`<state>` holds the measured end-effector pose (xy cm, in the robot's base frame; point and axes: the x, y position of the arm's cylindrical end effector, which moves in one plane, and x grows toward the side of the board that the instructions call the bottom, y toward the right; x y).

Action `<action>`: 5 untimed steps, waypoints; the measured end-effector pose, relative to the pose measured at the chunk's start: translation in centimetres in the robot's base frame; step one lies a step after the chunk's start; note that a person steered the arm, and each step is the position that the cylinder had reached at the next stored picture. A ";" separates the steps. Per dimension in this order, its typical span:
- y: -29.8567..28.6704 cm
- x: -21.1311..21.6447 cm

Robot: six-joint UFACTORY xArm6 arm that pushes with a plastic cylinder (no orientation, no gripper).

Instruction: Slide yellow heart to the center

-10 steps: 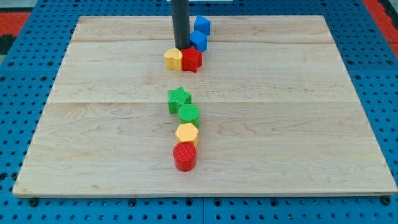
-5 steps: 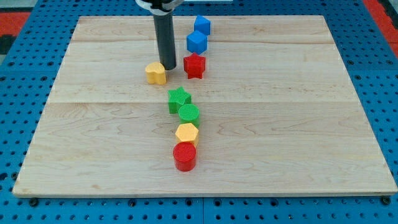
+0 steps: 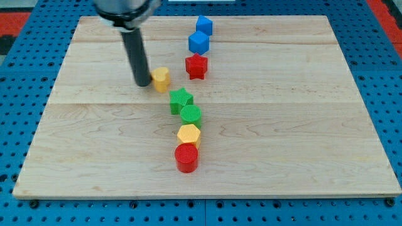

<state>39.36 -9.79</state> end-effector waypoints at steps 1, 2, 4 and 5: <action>-1.4 0.0; -1.7 -2.0; 4.6 -1.5; 3.9 -0.9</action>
<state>38.51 -5.88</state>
